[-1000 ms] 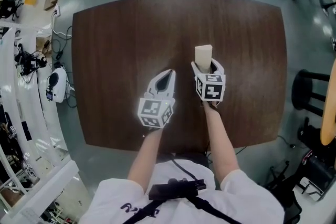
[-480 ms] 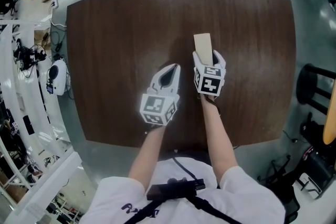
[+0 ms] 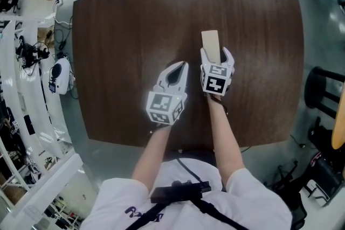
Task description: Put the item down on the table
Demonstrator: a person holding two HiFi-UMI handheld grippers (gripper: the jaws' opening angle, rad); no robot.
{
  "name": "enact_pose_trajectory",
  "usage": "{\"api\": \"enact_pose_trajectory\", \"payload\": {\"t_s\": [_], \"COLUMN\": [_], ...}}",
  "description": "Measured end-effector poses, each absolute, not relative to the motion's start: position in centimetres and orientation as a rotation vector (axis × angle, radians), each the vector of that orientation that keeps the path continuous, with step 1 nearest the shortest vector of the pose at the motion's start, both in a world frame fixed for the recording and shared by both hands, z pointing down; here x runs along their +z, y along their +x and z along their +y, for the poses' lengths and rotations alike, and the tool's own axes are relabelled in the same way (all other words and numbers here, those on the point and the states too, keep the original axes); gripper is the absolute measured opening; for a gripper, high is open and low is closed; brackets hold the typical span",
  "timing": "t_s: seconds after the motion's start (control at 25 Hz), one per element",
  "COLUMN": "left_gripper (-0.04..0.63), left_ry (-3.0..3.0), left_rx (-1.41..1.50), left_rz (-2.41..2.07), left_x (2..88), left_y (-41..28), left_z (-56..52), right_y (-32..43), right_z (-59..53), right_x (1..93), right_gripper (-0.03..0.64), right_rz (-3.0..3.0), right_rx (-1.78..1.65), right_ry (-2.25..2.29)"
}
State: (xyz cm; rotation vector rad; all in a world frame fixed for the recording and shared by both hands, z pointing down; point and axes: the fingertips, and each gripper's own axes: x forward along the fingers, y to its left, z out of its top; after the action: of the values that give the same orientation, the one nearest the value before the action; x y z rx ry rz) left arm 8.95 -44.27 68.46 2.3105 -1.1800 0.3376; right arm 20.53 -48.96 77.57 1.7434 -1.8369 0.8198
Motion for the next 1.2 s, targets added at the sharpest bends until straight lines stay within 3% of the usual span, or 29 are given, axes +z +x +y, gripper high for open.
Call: {"api": "enact_pose_trajectory", "payload": {"t_s": [0.4, 0.8, 1.0, 1.2], "left_gripper": [0.012, 0.012, 0.012, 0.012], "left_ry": [2.376, 2.499, 2.557, 2.583], "left_rx": [0.275, 0.173, 0.137, 0.129], "left_rz": [-1.211, -1.245, -1.248, -1.236], "left_x": [63.2, 55.0, 52.0, 50.8], "left_y": [6.4, 3.8, 2.6, 1.9], "left_z": [-39.9, -34.6, -31.7, -28.8], "right_y": [20.3, 15.0, 12.0, 10.4], "right_z": [-44.4, -35.8, -32.3, -30.1], "right_x": [67.8, 60.7, 57.6, 53.3], "right_gripper": [0.311, 0.310, 0.173, 0.115], "right_rz": [-1.980, -2.112, -2.193, -2.275], "right_rx": [0.667, 0.632, 0.558, 0.466], "right_ry": [1.891, 1.811, 1.798, 1.806]}}
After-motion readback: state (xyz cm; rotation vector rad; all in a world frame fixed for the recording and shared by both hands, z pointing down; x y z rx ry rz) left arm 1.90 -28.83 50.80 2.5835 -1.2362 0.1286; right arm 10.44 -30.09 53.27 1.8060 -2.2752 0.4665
